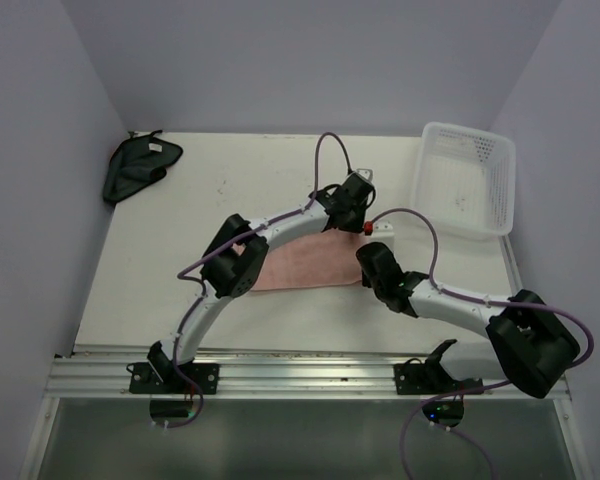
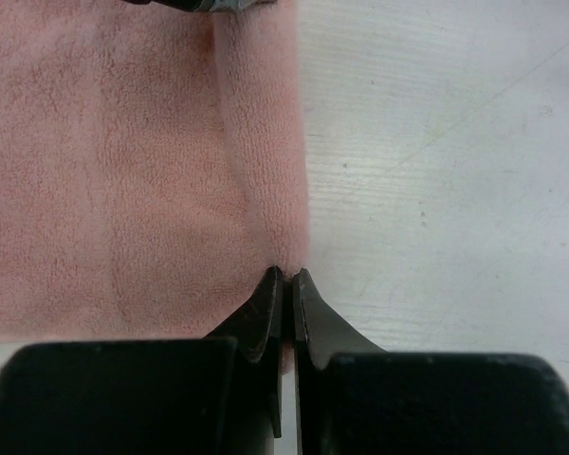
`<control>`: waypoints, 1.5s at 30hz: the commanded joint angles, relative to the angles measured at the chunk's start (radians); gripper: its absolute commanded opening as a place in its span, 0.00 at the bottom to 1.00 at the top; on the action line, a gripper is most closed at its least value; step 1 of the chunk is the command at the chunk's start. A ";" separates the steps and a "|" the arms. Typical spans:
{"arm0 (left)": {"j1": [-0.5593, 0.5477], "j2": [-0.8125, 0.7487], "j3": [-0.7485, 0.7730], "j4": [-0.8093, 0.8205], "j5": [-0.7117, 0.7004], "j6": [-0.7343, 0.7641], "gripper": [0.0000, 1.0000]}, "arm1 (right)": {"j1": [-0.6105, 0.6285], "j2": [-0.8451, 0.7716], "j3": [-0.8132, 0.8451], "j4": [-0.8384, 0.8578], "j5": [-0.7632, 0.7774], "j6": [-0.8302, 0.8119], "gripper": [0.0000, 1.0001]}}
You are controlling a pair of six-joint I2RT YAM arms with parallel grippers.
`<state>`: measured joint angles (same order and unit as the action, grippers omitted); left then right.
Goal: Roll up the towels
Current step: Roll the towel
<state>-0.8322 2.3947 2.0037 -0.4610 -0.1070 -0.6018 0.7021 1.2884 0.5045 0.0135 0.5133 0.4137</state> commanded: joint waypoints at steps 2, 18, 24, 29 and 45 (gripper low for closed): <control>0.033 -0.107 -0.066 0.120 0.032 -0.009 0.10 | 0.057 0.009 0.029 -0.030 0.132 -0.036 0.00; 0.159 -0.197 -0.289 0.386 0.228 -0.119 0.00 | 0.220 0.065 0.137 -0.207 0.333 -0.039 0.00; 0.193 -0.203 -0.347 0.502 0.297 -0.154 0.00 | 0.244 0.114 0.201 -0.299 0.314 -0.041 0.00; 0.209 -0.210 -0.364 0.527 0.317 -0.148 0.00 | 0.264 0.189 0.247 -0.330 0.306 -0.038 0.00; 0.235 -0.244 -0.451 0.588 0.348 -0.116 0.00 | 0.309 0.379 0.358 -0.382 0.343 -0.061 0.00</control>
<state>-0.6430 2.2200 1.5578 0.0017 0.3252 -0.7467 0.9882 1.6421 0.8406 -0.2825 0.8665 0.3573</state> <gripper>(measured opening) 0.029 0.030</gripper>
